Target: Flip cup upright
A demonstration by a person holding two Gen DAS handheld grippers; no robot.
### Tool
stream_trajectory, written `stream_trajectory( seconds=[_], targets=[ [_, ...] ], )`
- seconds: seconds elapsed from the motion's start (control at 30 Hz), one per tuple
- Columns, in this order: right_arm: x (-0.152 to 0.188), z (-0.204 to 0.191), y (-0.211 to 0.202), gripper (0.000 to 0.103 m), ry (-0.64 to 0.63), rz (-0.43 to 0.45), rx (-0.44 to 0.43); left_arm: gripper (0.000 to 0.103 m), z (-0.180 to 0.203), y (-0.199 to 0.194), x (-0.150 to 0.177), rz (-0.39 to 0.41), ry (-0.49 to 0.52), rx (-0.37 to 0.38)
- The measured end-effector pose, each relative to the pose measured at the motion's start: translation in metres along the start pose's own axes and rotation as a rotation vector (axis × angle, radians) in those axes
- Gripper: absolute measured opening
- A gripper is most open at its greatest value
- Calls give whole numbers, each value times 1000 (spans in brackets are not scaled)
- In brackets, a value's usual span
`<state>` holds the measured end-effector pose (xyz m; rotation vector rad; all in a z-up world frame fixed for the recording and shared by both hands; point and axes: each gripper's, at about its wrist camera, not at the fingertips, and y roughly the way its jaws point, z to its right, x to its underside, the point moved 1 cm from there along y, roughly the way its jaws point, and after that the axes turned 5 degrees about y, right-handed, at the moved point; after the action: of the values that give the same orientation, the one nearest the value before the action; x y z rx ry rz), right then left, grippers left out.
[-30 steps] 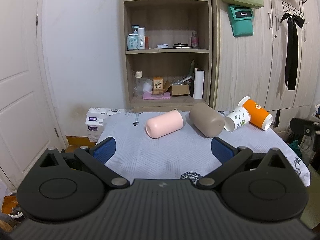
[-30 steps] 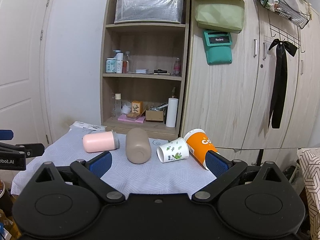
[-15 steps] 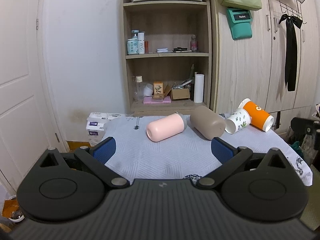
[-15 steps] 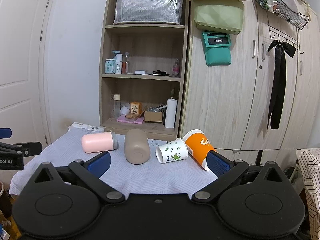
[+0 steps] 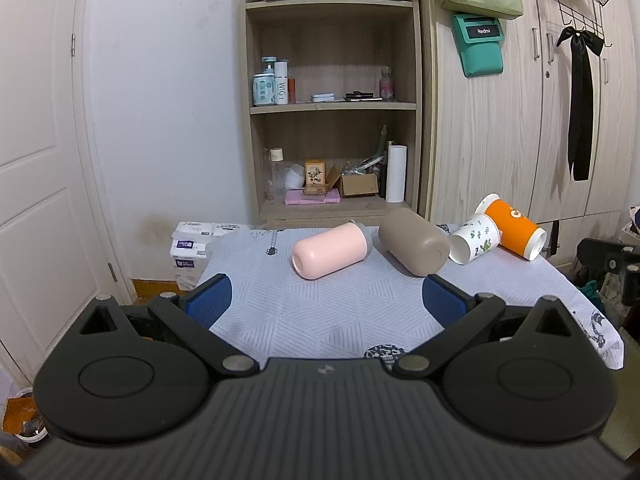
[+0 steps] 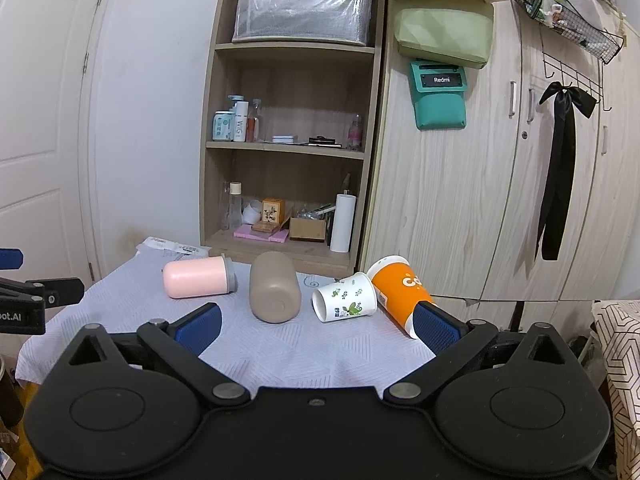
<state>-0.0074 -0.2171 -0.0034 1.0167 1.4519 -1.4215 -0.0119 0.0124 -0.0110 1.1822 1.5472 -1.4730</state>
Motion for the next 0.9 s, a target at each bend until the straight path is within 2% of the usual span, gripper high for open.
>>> stream_trajectory(
  seconds=[0.3,0.4,0.5,0.7,0.9],
  targets=[
    [3,0,6,103,-11,-16,-5,103,1,4,3,-5,11,18],
    [5,2,14,103,-13,-29,-10,103,1,13,1,-16,15,53],
    [5,4,30,103,-10,-42,-41,103,-2,31,-7,-46,22,119],
    [8,8,80,103,29,-118,-156,103,2,81,-35,-106,180,194],
    [15,5,124,103,15,-169,-216,103,9,147,-47,-112,396,224]
  ],
)
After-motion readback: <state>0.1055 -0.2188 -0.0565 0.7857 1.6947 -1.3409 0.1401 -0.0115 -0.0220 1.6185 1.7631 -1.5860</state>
